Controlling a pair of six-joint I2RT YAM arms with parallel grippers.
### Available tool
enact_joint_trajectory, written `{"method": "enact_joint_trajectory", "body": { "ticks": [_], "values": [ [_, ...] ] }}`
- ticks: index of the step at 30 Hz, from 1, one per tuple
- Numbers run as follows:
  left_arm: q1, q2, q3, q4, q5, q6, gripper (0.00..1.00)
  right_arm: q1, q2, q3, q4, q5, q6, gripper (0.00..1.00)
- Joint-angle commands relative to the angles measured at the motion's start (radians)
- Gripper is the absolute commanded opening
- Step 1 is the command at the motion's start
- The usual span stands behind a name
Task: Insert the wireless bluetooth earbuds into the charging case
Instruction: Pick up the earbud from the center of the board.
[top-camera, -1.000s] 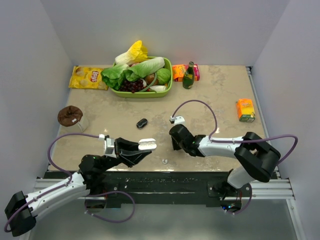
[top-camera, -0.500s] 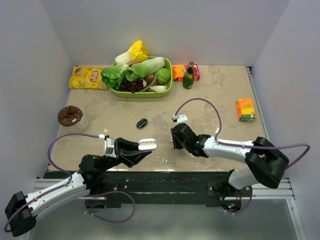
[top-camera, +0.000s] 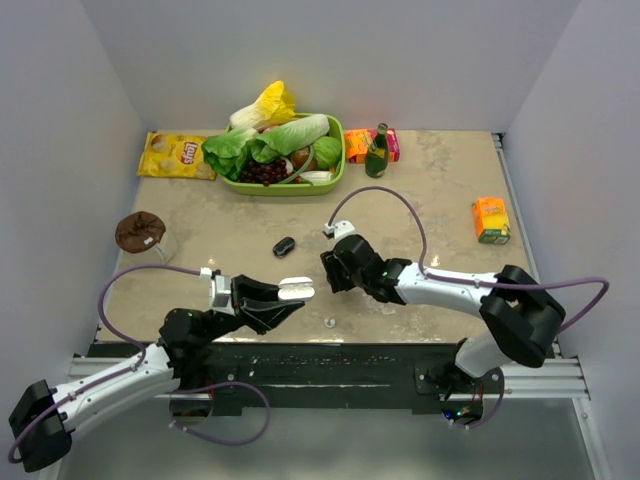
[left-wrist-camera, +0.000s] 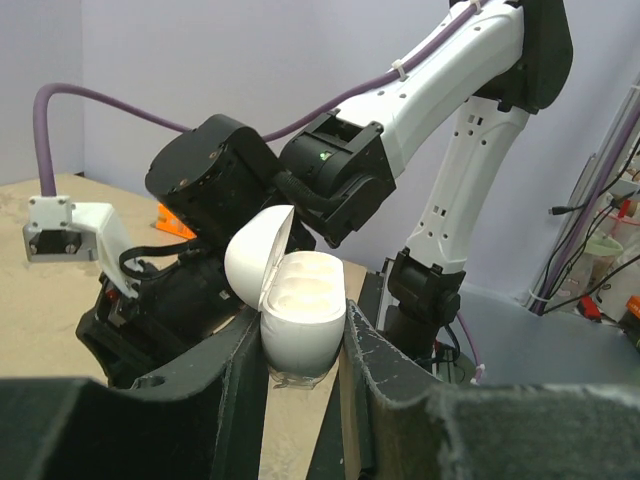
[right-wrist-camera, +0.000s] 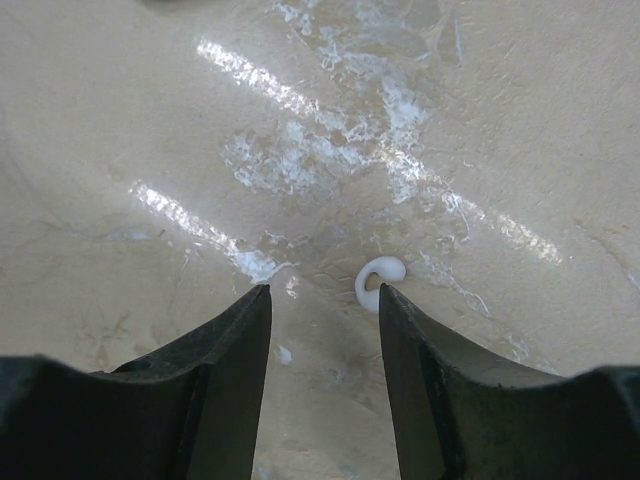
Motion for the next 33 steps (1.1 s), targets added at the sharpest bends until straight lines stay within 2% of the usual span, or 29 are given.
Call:
{"method": "enact_joint_trajectory", "body": {
  "ticks": [1, 33],
  "values": [
    [0.002, -0.007, -0.176, 0.052, 0.014, -0.012, 0.00, -0.003, 0.029, 0.050, 0.013, -0.041, -0.061, 0.49],
    [0.002, -0.008, -0.184, 0.046, 0.009, -0.011, 0.00, -0.012, 0.146, 0.064, -0.008, 0.031, -0.070, 0.47]
  ]
}}
